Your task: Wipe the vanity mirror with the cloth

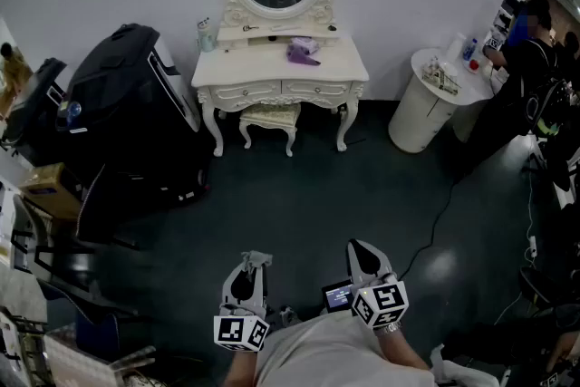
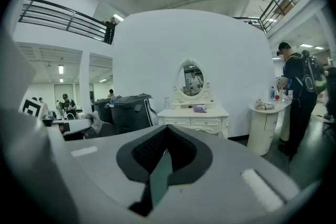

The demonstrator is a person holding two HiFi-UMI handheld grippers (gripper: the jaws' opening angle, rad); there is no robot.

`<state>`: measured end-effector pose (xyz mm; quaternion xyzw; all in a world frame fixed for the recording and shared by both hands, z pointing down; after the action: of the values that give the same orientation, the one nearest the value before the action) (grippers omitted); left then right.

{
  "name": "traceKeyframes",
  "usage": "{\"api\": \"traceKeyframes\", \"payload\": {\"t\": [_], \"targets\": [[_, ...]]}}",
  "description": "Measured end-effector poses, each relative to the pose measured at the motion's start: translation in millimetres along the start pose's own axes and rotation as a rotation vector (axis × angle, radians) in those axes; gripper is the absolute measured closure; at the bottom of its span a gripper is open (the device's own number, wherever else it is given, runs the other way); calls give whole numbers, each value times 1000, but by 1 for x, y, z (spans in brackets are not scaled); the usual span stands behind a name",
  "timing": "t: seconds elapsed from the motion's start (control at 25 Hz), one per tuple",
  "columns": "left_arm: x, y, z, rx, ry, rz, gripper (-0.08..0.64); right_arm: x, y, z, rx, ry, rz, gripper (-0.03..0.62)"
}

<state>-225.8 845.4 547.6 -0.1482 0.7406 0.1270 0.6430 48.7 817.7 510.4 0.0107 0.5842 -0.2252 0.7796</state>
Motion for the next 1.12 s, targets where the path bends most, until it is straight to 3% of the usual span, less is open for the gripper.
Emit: {"api": "traceKeyframes", "payload": {"t": [0.16, 0.32, 0.64, 0.88, 1.12], "targets": [[13, 19, -10, 14, -33, 14, 482, -12, 10, -14, 3, -70, 1, 586], [4, 25, 2, -4, -27, -18, 483, -11, 27, -11, -17, -77, 25, 586], [4, 6, 72, -89, -34, -13, 482, -12, 80, 44, -87, -107, 24, 586], [11, -6, 119, -110, -74, -18, 483, 2, 92, 73, -43, -103, 54, 586], [11, -10, 150, -57, -105, -8, 483, 5, 101, 102, 18, -113, 76, 584]]}}
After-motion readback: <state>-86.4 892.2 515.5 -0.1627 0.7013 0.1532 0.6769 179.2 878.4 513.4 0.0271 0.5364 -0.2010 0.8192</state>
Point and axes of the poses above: the fingertips, and each gripper's own axes: y backward along the fingers, z to its right, x out of its top, the point moved 8 cm from there along y, backward along the fingers, and after that the axes turned 13 degrees about -y, right-handed, at the moved point
